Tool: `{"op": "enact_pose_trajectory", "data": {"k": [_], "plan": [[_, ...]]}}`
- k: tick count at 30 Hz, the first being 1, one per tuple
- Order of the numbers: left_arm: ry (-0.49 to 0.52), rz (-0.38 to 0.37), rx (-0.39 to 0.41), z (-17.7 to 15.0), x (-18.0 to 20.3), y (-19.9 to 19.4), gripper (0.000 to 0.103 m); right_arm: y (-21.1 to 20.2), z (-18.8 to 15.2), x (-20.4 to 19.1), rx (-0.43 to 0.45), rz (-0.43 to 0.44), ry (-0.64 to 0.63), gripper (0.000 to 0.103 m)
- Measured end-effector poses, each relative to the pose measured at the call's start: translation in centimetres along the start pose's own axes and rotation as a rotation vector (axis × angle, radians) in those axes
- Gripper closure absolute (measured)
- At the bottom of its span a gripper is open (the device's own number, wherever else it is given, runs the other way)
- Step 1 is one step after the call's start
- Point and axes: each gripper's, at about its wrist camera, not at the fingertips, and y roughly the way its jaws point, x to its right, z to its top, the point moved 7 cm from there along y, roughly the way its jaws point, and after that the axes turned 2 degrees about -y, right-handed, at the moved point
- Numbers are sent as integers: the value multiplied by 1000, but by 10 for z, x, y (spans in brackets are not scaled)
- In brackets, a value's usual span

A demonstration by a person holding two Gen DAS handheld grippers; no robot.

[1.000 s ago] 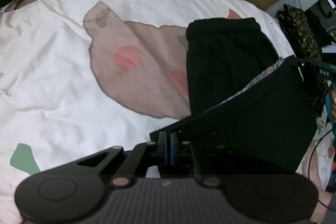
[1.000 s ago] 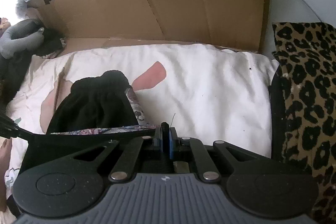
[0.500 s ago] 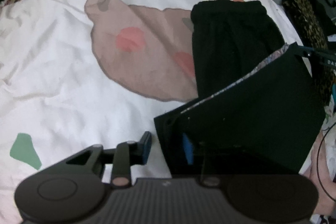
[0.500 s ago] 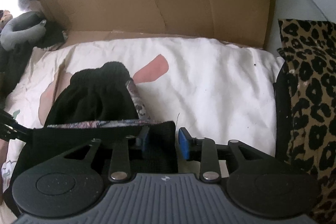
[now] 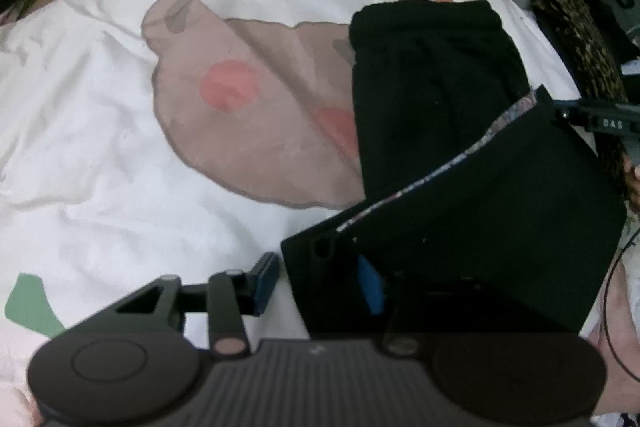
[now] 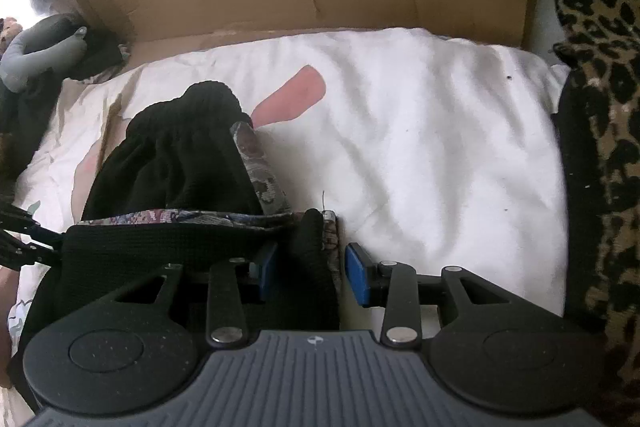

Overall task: Fold clothes
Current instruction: 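Press the folded shorts flat with the left tool and open it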

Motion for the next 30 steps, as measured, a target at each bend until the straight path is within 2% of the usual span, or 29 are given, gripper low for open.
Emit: {"op": "enact_pose_trajectory", "data": {"k": [2, 5, 9, 11, 12, 14, 16, 21, 30], "plan": [[-8, -7, 4, 1, -1, -1, 63, 3, -1, 1, -4, 16, 10, 55], [-28, -40, 5, 4, -4, -3, 88, 7, -1, 3, -12, 41, 25, 53], [-29, -46, 2, 4, -5, -5, 92, 8, -1, -1, -14, 52, -2, 54], [-41, -49, 4, 3, -6, -7, 93, 7, 0, -1, -16, 81, 4, 66], [-48, -50, 5, 3, -7, -8, 93, 7, 1, -2, -19, 101, 14, 77], [-55, -52, 9, 2, -8, -12, 93, 5, 3, -3, -18, 110, 26, 84], [-64, -58, 13, 2, -8, -17, 94, -3, 6, -3, 3, 93, 30, 97], [-65, -72, 41, 0, -9, -34, 94, -31, 13, -5, 72, 59, 43, 98], [-57, -89, 113, 19, -5, -58, 95, -67, 25, -8, 160, 25, 69, 99]]}}
